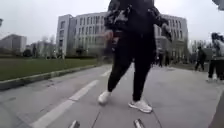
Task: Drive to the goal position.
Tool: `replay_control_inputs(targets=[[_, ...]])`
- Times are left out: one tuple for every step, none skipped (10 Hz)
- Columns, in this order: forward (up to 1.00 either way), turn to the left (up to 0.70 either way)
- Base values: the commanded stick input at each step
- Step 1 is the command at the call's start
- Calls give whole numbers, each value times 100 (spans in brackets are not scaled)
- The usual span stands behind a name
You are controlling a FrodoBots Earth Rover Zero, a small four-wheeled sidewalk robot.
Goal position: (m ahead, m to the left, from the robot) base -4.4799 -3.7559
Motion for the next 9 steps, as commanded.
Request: replay_control_inputs(targets=[[0, -7], [0, -7], [0, -7], [0, -7], [0, -7], [0, -6], [0, -6], [0, -6], [0, -6]])
